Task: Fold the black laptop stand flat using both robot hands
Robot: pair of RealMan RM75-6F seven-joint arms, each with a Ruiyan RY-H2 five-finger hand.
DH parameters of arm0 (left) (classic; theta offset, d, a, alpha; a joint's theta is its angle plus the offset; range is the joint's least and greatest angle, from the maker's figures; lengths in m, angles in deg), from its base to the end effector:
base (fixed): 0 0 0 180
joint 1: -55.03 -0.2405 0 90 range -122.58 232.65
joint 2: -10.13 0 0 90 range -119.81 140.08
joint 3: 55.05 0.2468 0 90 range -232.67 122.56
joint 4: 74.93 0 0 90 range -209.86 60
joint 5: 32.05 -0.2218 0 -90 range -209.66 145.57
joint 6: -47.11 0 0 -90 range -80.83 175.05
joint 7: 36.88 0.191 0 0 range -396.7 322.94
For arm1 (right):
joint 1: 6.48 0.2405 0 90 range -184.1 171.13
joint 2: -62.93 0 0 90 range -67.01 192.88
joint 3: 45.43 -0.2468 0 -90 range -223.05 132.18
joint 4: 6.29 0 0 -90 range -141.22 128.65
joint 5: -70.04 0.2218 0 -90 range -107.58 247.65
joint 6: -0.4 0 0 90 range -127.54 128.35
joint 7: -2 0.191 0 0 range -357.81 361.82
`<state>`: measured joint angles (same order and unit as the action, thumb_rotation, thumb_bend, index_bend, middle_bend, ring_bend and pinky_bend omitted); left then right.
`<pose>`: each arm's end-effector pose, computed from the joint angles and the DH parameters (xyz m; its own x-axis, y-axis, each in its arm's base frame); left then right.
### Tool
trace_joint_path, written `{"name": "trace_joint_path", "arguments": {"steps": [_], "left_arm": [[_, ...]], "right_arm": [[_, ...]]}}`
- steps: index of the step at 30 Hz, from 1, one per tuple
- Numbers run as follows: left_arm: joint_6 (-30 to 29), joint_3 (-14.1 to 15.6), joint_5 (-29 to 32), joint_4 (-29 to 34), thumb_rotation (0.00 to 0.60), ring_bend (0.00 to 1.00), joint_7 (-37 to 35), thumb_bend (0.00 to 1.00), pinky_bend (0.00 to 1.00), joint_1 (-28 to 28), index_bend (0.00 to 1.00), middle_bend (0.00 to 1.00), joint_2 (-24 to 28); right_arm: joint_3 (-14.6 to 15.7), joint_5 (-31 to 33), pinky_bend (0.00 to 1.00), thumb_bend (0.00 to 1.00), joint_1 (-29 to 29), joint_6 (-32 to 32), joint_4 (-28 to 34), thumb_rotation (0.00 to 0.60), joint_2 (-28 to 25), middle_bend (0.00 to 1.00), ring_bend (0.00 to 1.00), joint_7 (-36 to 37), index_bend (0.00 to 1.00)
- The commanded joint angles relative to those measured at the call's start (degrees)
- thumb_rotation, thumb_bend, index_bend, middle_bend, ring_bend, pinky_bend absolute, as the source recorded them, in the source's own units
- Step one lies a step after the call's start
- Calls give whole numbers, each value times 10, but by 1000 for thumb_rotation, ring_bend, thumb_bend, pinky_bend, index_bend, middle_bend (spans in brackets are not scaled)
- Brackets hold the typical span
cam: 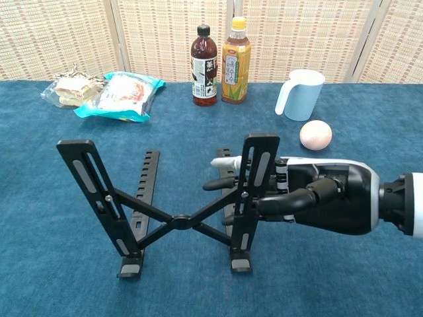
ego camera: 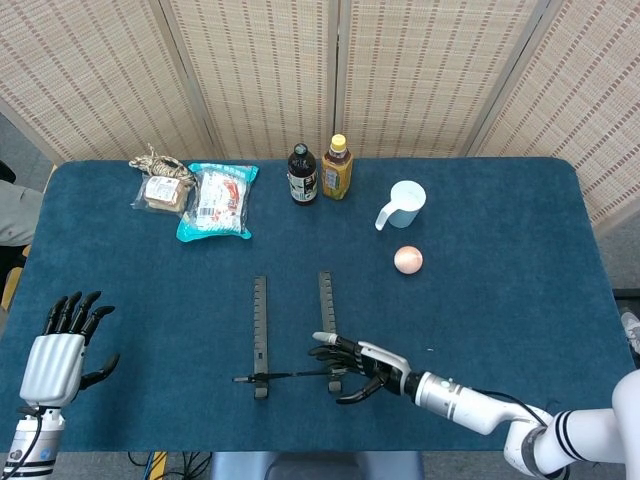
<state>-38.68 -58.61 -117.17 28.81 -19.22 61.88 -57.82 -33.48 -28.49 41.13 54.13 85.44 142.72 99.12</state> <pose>-0.2480 0.2351 0.1135 0.4330 -0.0181 0.9012 0.9001 -0.0447 -0.4334 -0.1257 -0.2562 -0.0742 -0.6389 -0.7685 0.0350 -0.5939 0.4638 -0.6574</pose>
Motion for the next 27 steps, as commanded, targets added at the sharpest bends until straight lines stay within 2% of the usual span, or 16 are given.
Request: {"name": "trace_joint_path", "arguments": {"steps": [1,9,14,22,27], "left_arm": [[0,0,1,-1,600,33,-1,217,20,0,218,96,0],[5,-1,2,-7,600,33,-7,217,20,3,218,97,0],[28,-3,-3,-17,600,33,-24,217,21,19,218,96,5],[104,-8,-18,-49,600,38,-141,217,21,70,225,105,11],[171,0,-42,-61,600,41,-215,217,20,116,226,113,25]], "right_arm": [[4,0,174,0,2,-2,-4,600,5,151,100,13,0],[9,-3,174,0,4,5,-6,600,5,151,100,24,0],[-4,0,175,0,-1,37,7,600,-21,149,100,-1,0],[-37,17,175,0,-8,83,50,600,-92,148,100,-55,0],[-59,36,175,0,-13,92,73,600,-132,148,100,-84,0]]}}
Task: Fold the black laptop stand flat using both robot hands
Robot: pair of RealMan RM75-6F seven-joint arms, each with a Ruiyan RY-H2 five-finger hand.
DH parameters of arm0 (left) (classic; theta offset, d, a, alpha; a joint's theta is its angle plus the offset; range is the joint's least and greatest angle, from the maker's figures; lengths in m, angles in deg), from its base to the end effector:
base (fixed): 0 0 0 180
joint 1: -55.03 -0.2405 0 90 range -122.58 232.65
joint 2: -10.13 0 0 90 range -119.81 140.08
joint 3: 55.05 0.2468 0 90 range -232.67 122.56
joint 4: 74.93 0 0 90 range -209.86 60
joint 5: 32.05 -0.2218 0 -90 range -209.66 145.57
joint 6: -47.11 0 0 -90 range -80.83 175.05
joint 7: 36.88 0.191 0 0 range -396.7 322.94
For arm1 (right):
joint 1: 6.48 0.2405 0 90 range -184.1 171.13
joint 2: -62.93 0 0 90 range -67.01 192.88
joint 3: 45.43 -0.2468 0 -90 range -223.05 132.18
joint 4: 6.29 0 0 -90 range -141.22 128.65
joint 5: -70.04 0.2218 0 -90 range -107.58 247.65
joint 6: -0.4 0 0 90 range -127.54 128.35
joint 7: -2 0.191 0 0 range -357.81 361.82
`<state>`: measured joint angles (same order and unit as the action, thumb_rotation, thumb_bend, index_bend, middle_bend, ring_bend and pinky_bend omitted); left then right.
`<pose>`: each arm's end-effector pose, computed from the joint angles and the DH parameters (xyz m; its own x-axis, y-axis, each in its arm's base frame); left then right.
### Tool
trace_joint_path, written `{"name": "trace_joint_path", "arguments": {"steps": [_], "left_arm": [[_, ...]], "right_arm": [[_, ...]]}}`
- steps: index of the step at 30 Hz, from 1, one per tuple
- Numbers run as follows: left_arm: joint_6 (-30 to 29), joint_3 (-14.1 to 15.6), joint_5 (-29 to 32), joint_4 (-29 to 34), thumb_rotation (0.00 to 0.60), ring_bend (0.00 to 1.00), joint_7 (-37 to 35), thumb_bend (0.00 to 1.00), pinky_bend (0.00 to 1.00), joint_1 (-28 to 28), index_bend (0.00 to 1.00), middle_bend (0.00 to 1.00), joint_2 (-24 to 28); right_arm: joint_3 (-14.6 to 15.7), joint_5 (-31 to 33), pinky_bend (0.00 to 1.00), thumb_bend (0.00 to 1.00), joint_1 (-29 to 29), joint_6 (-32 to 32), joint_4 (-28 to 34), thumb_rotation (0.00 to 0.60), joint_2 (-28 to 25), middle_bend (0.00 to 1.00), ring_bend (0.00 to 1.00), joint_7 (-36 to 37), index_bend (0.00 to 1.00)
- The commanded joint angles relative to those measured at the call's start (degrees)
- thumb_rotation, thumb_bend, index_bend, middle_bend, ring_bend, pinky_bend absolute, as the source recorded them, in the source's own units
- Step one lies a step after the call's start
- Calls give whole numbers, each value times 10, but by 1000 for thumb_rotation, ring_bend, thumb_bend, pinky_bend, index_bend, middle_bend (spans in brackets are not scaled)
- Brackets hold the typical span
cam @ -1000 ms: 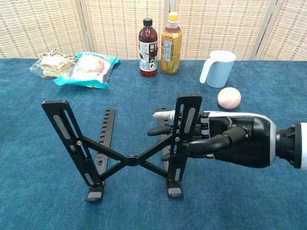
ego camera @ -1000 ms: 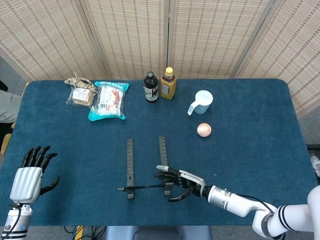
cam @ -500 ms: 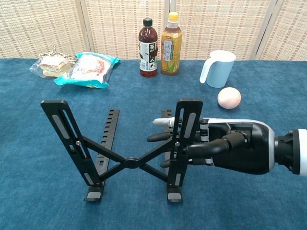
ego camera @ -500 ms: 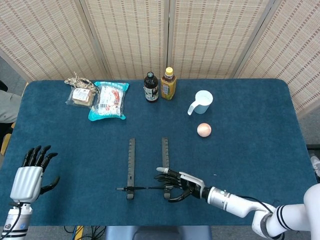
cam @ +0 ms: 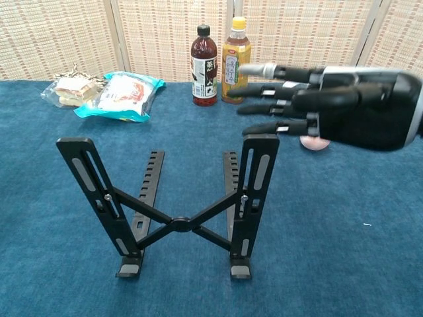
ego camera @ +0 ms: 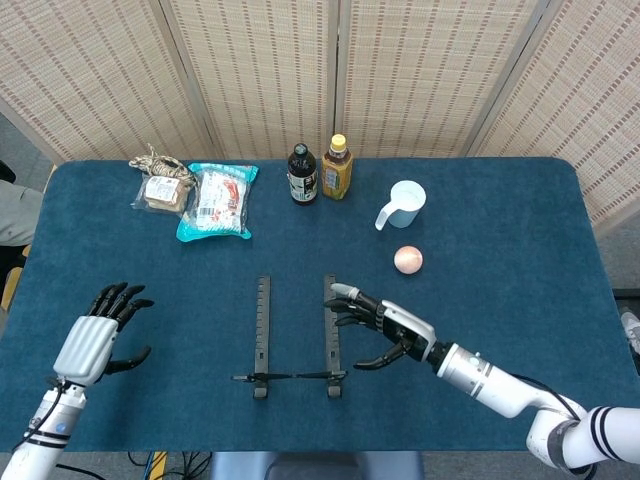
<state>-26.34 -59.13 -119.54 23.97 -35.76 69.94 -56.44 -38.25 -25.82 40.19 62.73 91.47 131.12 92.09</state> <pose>-0.2361 0.2718 0.0859 0.3017 0.1444 0.9424 0.9383 -0.2204 -0.2666 -0.1085 -0.3027 0.0095 -0.6046 -0.7628 0.2294 -0.5754 0.2191 -0.7880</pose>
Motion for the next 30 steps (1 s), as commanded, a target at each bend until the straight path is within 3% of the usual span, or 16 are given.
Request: {"name": "trace_joint_path", "arguments": {"steps": [1,7,15,30], "left_arm": [[63,7,-20,-11,600,48,-66,217,21,44,227,124,15],[141,16,-33,-27,600,115,-167,217,60,98,260,187,15],[182,30,-40,-46,600,116,-259,217,61,134,315,190,-16],[191,80,-65,-35,600,116,-368,217,60,149,327,197,-23]], "right_arm": [[-13,11,175,0,-4,7,17,600,-21,148,100,-18,0],[-21,16,174,0,-11,3,35,600,-43,147,100,-31,0],[-20,14,175,0,-19,-10,39,600,-49,147,100,-33,0],[-21,5,175,0,-28,-25,34,600,-43,141,100,-24,0]]}}
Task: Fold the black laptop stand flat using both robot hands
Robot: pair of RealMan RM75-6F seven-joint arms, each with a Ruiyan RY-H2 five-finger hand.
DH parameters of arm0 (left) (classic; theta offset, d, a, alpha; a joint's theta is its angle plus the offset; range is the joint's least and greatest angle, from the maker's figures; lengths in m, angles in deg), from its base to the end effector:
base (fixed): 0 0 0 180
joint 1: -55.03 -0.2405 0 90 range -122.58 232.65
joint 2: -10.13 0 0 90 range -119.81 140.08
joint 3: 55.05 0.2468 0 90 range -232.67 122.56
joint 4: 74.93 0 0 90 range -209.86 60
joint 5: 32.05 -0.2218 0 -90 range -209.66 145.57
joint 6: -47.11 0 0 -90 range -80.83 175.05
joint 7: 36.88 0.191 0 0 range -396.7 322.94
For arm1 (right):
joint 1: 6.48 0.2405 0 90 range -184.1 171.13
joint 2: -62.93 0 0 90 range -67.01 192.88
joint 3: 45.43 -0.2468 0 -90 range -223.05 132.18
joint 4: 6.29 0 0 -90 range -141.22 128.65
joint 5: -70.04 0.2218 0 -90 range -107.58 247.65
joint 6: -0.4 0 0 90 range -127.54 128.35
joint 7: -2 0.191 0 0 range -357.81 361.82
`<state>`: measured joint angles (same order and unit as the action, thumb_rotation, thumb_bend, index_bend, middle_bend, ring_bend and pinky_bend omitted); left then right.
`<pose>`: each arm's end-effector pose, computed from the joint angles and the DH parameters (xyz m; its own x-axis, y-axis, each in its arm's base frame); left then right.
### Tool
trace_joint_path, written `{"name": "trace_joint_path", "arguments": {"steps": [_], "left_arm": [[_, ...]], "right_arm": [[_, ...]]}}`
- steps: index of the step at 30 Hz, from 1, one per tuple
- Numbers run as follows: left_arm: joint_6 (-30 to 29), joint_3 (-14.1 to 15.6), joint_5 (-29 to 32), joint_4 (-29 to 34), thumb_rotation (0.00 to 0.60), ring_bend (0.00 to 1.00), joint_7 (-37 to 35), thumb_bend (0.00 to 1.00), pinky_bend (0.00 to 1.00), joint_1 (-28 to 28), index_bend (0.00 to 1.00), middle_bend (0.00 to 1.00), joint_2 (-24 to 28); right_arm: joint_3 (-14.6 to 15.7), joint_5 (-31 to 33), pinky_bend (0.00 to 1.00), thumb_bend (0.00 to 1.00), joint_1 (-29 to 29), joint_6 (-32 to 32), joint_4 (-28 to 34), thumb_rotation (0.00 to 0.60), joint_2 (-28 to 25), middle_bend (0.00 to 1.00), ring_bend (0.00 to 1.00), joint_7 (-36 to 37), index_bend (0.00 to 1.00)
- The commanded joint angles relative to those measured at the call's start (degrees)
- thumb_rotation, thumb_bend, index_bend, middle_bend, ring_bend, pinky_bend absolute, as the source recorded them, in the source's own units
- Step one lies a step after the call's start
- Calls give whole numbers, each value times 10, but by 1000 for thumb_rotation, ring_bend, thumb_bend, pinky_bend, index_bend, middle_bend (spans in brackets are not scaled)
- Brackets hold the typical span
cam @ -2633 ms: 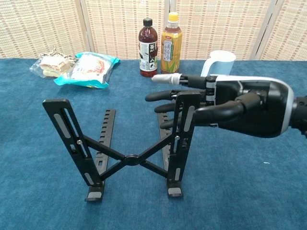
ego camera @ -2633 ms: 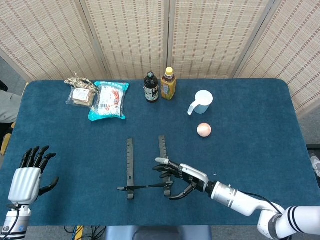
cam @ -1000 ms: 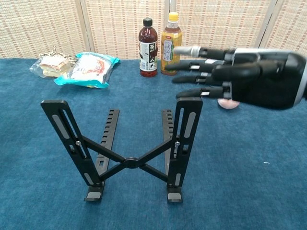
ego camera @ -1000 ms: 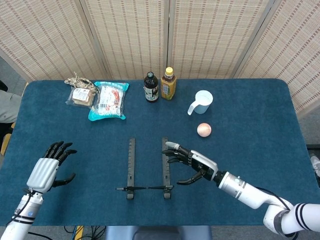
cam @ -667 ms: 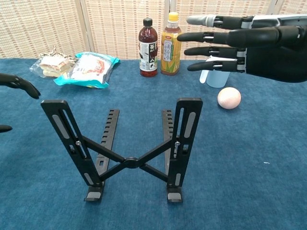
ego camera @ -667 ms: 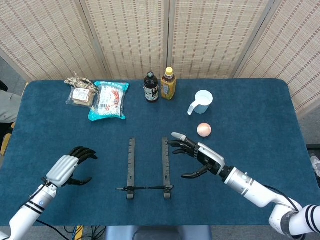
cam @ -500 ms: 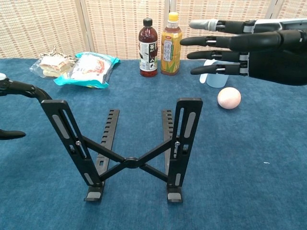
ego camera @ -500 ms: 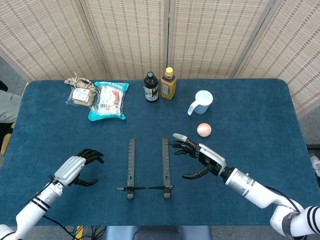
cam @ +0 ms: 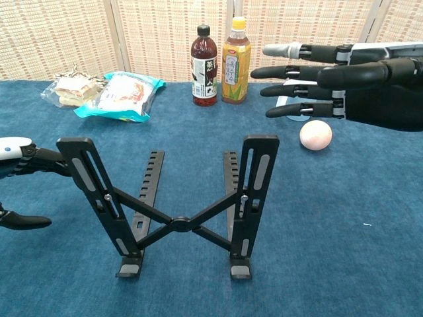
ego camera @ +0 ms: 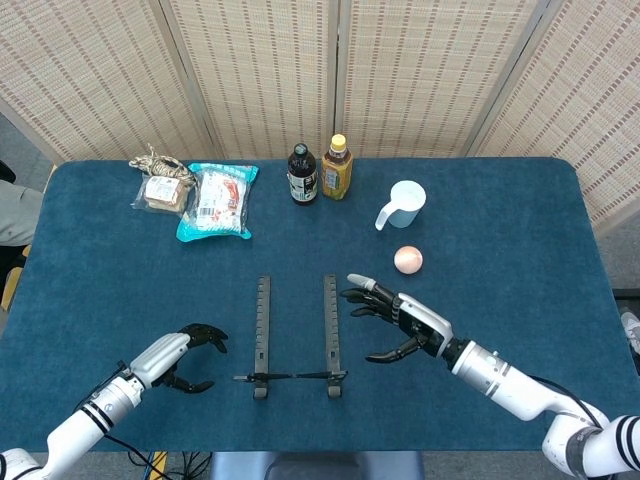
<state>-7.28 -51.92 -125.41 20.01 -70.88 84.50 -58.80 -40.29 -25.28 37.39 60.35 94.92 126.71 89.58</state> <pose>-0.2087 0.2749 -0.0006 -0.0196 0.6406 0.7676 0.9630 -0.1942 0.1867 -0.1180 -0.3026 0.0268 -0.6188 -0.7324 0.2839 -0.6027 0.2110 -0.7696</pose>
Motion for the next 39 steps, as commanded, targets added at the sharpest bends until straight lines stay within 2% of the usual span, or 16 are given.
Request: {"name": "trace_joint_path", "arguments": {"steps": [1,39], "left_arm": [[1,10,-9,3,600,116,-22,217,61,6,324,197,-1],[6,43,-22,-7,600,111,-46,217,60,51,310,197,-52]], "right_arm": [[-1,-1,175,0,-1,-2,-2,600,2,141,100,1,0],[-1,-6,174,0,-16,-7,-6,600,7,141,100,6,0]]}}
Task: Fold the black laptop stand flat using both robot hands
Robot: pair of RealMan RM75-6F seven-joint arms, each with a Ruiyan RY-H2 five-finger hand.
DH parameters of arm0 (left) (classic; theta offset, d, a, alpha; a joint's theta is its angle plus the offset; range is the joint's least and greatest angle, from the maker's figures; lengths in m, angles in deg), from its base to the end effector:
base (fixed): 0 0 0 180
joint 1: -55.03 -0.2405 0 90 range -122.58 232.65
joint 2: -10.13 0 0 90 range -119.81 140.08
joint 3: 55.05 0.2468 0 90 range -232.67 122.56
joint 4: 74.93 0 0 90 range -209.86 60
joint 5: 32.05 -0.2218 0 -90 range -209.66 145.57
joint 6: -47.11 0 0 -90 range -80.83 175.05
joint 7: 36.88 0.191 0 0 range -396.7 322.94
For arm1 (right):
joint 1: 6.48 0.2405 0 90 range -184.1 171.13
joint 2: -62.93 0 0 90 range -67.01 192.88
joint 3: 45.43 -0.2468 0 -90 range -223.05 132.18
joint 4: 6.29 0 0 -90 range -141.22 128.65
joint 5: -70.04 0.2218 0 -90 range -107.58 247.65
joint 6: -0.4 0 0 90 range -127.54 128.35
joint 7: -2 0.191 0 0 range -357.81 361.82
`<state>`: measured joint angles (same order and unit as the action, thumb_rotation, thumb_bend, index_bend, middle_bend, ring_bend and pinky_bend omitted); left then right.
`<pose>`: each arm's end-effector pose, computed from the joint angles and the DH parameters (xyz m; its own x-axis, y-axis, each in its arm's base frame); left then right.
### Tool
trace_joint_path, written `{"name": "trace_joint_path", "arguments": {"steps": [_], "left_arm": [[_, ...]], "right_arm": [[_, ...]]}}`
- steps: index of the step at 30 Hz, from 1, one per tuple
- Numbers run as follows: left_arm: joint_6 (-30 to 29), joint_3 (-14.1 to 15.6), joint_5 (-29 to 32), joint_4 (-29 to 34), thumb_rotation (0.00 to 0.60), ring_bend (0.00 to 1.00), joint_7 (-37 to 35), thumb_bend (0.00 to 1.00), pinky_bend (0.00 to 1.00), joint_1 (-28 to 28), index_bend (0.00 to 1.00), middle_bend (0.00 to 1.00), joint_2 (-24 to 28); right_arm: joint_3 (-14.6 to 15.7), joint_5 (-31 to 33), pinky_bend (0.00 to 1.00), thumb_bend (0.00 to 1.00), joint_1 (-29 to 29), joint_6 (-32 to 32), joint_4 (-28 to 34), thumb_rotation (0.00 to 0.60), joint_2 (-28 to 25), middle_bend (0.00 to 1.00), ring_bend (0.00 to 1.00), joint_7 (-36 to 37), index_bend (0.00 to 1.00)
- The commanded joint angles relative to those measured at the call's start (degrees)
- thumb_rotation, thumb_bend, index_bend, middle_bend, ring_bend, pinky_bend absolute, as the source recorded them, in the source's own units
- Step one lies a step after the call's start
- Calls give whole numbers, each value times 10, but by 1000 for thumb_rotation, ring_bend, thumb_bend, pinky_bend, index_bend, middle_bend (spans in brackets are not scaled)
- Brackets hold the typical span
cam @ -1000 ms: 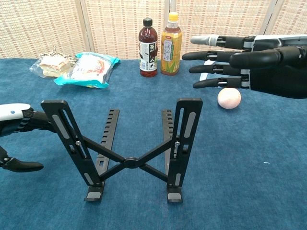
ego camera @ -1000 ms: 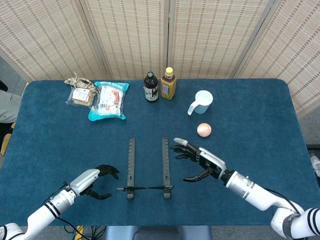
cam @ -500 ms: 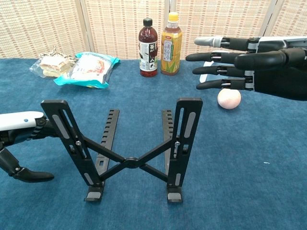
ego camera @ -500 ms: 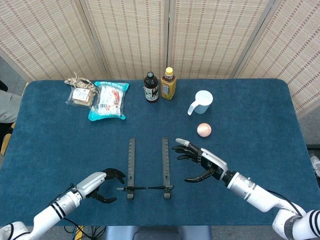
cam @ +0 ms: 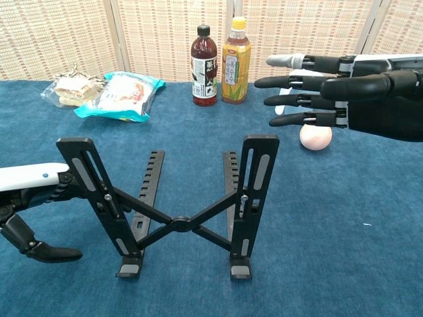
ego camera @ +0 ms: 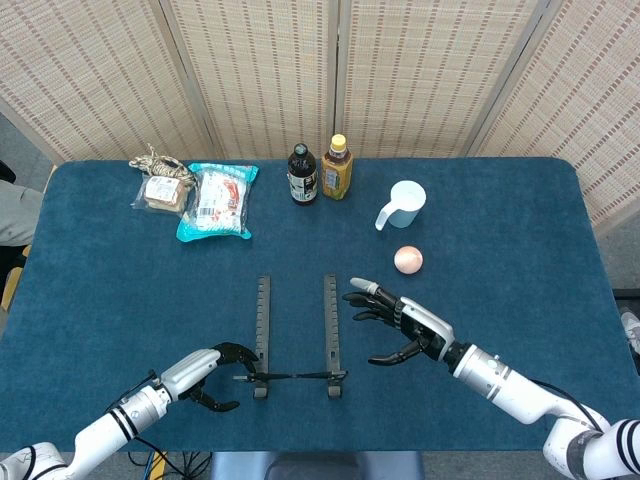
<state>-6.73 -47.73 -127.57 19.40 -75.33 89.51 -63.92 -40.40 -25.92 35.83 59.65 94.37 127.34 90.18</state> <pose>-0.1808 0.2575 -0.0385 -0.0408 0.7441 0.6668 0.9352 -0.2066 0.2877 -0.1264 -0.2981 0.0222 -0.6359 -0.7218 0.2731 -0.5983 0.2376 -0.7652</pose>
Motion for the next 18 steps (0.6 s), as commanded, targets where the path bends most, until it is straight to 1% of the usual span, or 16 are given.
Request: {"name": "trace_joint_path", "arguments": {"steps": [1,15,18], "left_arm": [[1,2,0,-1,600,112,-2,218,60,2,310,197,-1],[2,13,2,-1,600,111,-8,218,60,9,310,197,-6],[-2,11,5,-2,600,111,-7,218,61,9,310,197,-4]], "right_arm": [[0,0,174,0,0,0,0,600,0,141,100,0,0],[1,-2,175,0,-1,-4,-4,600,2,141,100,2,0],[1,-4,175,0,-1,-4,-8,600,2,141,100,-11,0]]}}
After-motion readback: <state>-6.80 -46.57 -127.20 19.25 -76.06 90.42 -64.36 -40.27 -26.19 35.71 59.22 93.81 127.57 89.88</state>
